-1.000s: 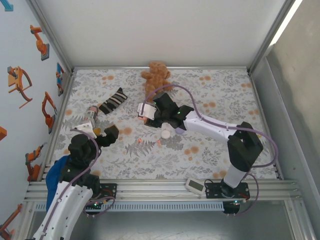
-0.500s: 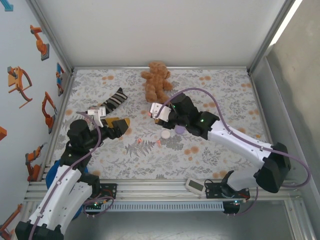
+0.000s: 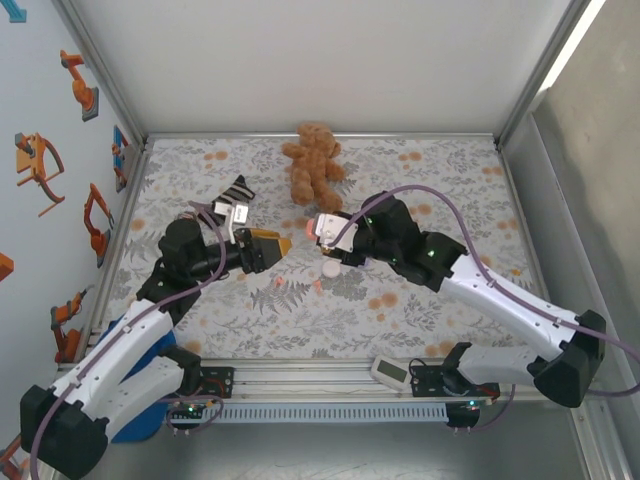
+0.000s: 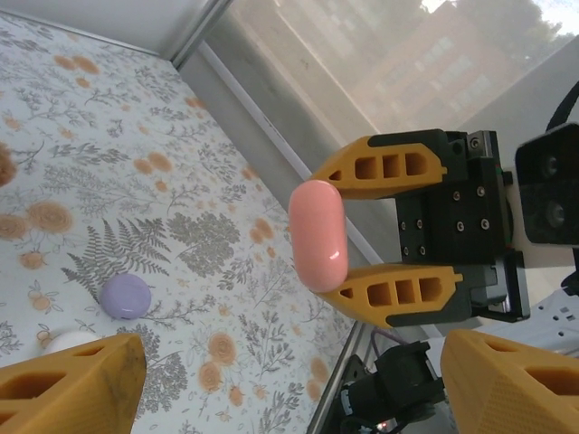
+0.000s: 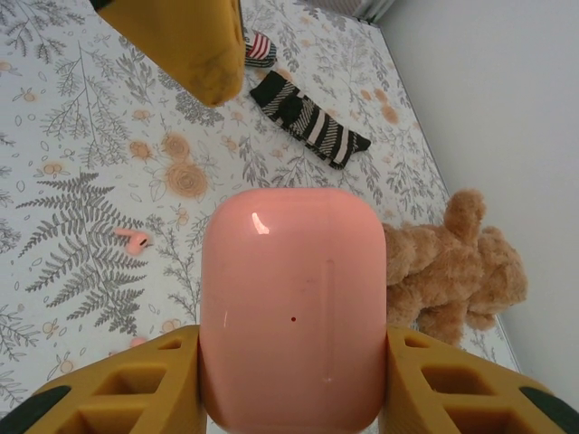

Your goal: Insert the wireless bluetooth earbuds into the charging case

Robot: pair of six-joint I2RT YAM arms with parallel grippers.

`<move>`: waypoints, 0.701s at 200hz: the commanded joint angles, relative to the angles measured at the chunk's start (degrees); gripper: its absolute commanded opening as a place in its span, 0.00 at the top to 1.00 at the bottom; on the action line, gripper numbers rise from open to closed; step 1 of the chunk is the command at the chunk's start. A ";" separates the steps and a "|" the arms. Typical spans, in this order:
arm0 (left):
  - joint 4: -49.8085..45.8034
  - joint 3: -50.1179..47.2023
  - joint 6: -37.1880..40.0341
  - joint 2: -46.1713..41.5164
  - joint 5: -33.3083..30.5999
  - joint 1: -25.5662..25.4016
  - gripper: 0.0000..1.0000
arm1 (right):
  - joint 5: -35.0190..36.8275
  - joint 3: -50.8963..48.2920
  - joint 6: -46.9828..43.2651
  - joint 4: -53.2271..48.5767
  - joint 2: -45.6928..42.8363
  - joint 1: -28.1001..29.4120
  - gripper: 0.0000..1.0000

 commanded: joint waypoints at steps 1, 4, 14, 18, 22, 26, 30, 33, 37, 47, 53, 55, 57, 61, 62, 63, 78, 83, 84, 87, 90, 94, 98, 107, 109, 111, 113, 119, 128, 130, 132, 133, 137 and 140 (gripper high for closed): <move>6.11 1.79 -1.98 2.10 0.74 -1.38 0.17 | -0.24 -0.74 -0.68 -2.04 -1.84 0.43 0.68; 6.50 1.85 -1.99 2.45 0.69 -1.71 0.17 | -0.28 -0.82 -0.68 -2.20 -1.93 0.40 0.68; 7.18 2.29 -1.92 3.61 0.17 -2.97 0.17 | -0.50 -0.82 -0.64 -2.37 -2.21 0.49 0.68; 7.49 2.53 -1.82 4.07 -0.03 -3.37 0.17 | -0.54 -0.88 -0.60 -2.45 -2.38 0.55 0.68; 7.75 2.68 -1.75 4.63 -0.18 -3.98 0.17 | -0.55 -0.84 -0.60 -2.45 -2.49 0.56 0.68; 7.89 2.97 -1.66 5.17 -0.34 -4.51 0.17 | -0.55 -0.90 -0.60 -2.46 -2.56 0.66 0.68; 8.05 3.26 -1.58 5.66 -0.31 -4.90 0.18 | -0.55 -0.83 -0.60 -2.53 -2.65 0.69 0.68; 8.16 3.45 -1.62 6.16 -0.37 -5.31 0.18 | -0.55 -0.87 -0.60 -2.48 -2.70 0.76 0.68; 8.33 3.70 -1.48 6.69 -0.32 -5.71 0.18 | -0.55 -0.95 -0.62 -2.49 -2.72 0.78 0.68; 8.91 4.26 -1.46 8.05 -0.35 -6.60 0.19 | -0.46 -0.90 -0.51 -2.52 -2.90 0.87 0.68; 9.19 4.68 -1.56 8.82 -0.22 -7.02 0.20 | -0.52 -0.91 -0.51 -2.47 -2.93 0.95 0.68; 9.28 4.84 -1.49 9.01 -0.24 -7.15 0.20 | -0.47 -0.88 -0.51 -2.46 -2.95 0.93 0.68; 9.36 4.90 -1.47 9.16 -0.24 -7.30 0.21 | -0.46 -0.83 -0.51 -2.41 -2.93 1.02 0.68; 9.41 5.24 -1.42 9.60 -0.23 -7.56 0.21 | -0.31 -0.93 -0.51 -2.43 -2.92 1.04 0.68; 9.40 5.29 -1.40 9.72 -0.21 -7.58 0.22 | -0.30 -0.92 -0.51 -2.36 -2.92 1.04 0.68; 9.40 5.31 -1.38 9.82 -0.20 -7.69 0.22 | -0.20 -0.96 -0.51 -2.32 -2.97 1.09 0.68; 9.37 6.17 -0.96 11.13 -0.23 -8.43 0.26 | 1.11 -1.16 -0.49 -1.86 -3.01 1.35 0.68; 9.32 6.51 -0.78 11.47 -0.20 -8.75 0.28 | 1.50 -1.13 -0.48 -1.77 -3.01 1.40 0.68; 9.31 6.50 -0.77 11.57 -0.24 -8.75 0.28 | 1.57 -1.11 -0.49 -1.72 -3.01 1.40 0.68; 9.38 6.62 -0.68 11.84 -0.19 -8.87 0.29 | 1.76 -1.16 -0.44 -1.59 -3.01 1.46 0.68; 9.38 6.82 -0.64 12.03 -0.19 -9.07 0.31 | 1.89 -1.25 -0.42 -1.43 -3.01 1.48 0.68; 9.38 6.99 -0.59 12.38 -0.19 -9.27 0.32 | 2.11 -1.33 -0.42 -1.20 -3.09 1.48 0.68; 9.42 7.11 -0.65 12.64 -0.19 -9.43 0.34 | 2.30 -1.34 -0.41 -1.01 -3.10 1.48 0.68; 9.41 7.46 -0.54 13.30 -0.10 -9.75 0.38 | 2.52 -1.35 -0.42 -0.75 -3.10 1.59 0.68; 9.40 7.56 -0.51 13.40 -0.10 -9.84 0.38 | 2.59 -1.39 -0.42 -0.66 -3.06 1.64 0.68; 9.50 7.58 -0.56 13.52 -0.05 -9.86 0.39 | 2.68 -1.36 -0.42 -0.69 -3.09 1.66 0.68; 9.55 7.65 -0.58 13.65 -0.04 -9.95 0.40 | 2.74 -1.37 -0.42 -0.61 -3.08 1.66 0.68; 9.72 7.71 -0.65 13.98 -0.01 -10.09 0.42 | 2.92 -1.36 -0.42 -0.47 -3.01 1.74 0.68; 10.07 7.88 -0.67 14.30 0.17 -10.30 0.45 | 3.13 -1.33 -0.42 -0.31 -2.91 1.75 0.68; 10.11 7.84 -0.67 14.42 0.21 -10.31 0.46 | 3.21 -1.30 -0.42 -0.27 -2.81 1.75 0.68; 10.14 7.87 -0.67 14.45 0.24 -10.37 0.46 | 3.34 -1.33 -0.35 -0.24 -2.76 1.75 0.68; 10.21 7.83 -0.67 14.47 0.25 -10.35 0.47 | 3.37 -1.30 -0.34 -0.20 -2.76 1.75 0.68; 10.27 7.84 -0.67 14.62 0.20 -10.48 0.47 | 3.45 -1.28 -0.33 -0.17 -2.67 1.78 0.68; 10.32 7.88 -0.67 14.69 0.13 -10.51 0.48 | 3.49 -1.34 -0.27 -0.15 -2.62 1.81 0.68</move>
